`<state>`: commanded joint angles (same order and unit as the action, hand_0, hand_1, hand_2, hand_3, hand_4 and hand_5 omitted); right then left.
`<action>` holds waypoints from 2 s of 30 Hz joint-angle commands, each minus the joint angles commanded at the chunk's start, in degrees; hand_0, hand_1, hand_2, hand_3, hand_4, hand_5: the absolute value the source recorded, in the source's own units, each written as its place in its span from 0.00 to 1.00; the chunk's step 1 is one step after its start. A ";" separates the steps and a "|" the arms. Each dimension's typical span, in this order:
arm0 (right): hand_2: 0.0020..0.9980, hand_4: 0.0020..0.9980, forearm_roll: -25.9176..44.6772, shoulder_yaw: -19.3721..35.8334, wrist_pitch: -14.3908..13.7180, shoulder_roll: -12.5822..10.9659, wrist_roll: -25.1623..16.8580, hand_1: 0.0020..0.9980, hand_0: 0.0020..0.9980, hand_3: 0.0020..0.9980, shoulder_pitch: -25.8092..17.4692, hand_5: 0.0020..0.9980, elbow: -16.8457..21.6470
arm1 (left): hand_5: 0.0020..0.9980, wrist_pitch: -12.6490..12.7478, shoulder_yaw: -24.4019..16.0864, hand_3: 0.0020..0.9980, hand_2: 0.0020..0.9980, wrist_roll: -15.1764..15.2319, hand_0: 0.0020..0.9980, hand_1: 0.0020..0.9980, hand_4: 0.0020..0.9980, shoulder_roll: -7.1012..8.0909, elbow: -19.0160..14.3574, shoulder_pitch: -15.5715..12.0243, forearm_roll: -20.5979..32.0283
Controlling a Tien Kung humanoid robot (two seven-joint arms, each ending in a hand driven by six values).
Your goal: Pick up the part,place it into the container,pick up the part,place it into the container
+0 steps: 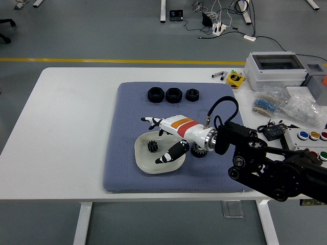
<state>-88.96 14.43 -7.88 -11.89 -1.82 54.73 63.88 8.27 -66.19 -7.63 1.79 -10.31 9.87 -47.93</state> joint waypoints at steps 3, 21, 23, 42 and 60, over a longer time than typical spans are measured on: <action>0.79 0.98 -0.18 1.97 0.42 -1.66 0.13 0.62 0.51 0.97 -0.38 0.28 0.32 | 0.68 0.03 0.00 0.56 0.63 0.05 0.71 0.62 0.61 -0.01 0.00 -0.05 0.15; 0.77 0.96 -5.97 2.05 4.89 -9.62 1.94 0.71 0.65 0.81 -1.67 0.25 0.17 | 0.68 -0.01 -0.13 0.56 0.63 0.04 0.71 0.62 0.61 -0.01 0.00 -0.05 -0.26; 0.77 0.96 -6.05 1.67 4.87 -9.44 2.01 0.71 0.65 0.81 -1.96 0.25 -0.61 | 0.68 -0.01 -0.08 0.56 0.63 0.06 0.71 0.62 0.61 -0.03 0.00 -0.05 -0.14; 0.72 0.92 -3.48 -1.53 3.29 -6.98 1.45 0.65 0.58 0.72 -3.00 0.25 -6.42 | 0.68 -0.14 -0.02 0.56 0.63 -0.11 0.71 0.62 0.61 -0.11 0.00 -0.53 -0.41; 0.48 0.72 -2.70 -2.44 1.76 -6.69 2.56 0.46 0.39 0.45 -3.01 0.24 -7.67 | 0.68 -0.20 0.35 0.56 0.63 0.05 0.71 0.63 0.61 -0.18 0.00 -0.29 0.29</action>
<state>-91.65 11.99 -6.12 -18.57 0.74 51.72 56.21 8.07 -65.84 -7.57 1.61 -10.31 9.58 -47.64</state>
